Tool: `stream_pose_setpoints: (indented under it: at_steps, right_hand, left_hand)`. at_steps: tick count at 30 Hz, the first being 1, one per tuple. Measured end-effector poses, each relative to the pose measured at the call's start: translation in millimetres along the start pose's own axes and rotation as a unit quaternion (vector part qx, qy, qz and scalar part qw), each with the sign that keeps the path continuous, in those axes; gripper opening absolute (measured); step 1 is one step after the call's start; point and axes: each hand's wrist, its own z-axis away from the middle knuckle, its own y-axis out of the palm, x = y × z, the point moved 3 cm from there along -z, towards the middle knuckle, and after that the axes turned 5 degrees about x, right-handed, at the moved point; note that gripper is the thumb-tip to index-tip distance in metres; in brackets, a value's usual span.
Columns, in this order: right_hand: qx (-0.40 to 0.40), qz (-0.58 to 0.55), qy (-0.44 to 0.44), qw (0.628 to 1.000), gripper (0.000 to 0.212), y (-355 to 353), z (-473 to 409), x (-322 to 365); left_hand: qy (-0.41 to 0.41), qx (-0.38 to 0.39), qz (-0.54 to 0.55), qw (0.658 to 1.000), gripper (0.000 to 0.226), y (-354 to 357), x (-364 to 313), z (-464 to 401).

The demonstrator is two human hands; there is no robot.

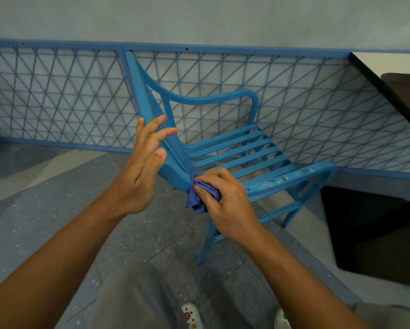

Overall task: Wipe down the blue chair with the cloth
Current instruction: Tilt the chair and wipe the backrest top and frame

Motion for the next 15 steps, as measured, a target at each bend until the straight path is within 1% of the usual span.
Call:
stream_pose_setpoints:
  at_steps: [2, 4, 6, 9, 12, 15]
  right_hand:
    - [-0.010, 0.009, 0.018, 1.000, 0.021, -4.5, 9.1, -8.4]
    - [-0.042, -0.001, 0.046, 0.998, 0.019, -10.4, 19.3, -16.0]
    - [-0.068, -0.017, 0.079, 0.994, 0.017, -13.7, 28.6, -21.0]
    - [-0.086, -0.035, 0.104, 0.990, 0.016, -13.3, 36.9, -19.7]
    - [-0.091, -0.058, 0.080, 0.991, 0.018, -9.2, 32.4, -3.0]
    - [-0.100, -0.076, 0.019, 0.992, 0.023, 3.8, 17.3, 22.9]
  left_hand:
    - [-0.013, 0.027, -0.031, 0.999, 0.046, -6.7, -1.5, -0.6]
    - [-0.028, 0.066, -0.084, 0.994, 0.049, -15.7, -3.3, -2.8]
    - [-0.027, 0.105, -0.150, 0.983, 0.050, -23.0, -6.6, -7.4]
    - [-0.025, 0.153, -0.219, 0.963, 0.044, -28.0, -11.1, -16.1]
    - [-0.043, 0.196, -0.236, 0.951, 0.043, -29.9, -10.4, -20.8]
    - [-0.013, 0.199, -0.222, 0.954, 0.041, -28.6, -11.8, -23.1]
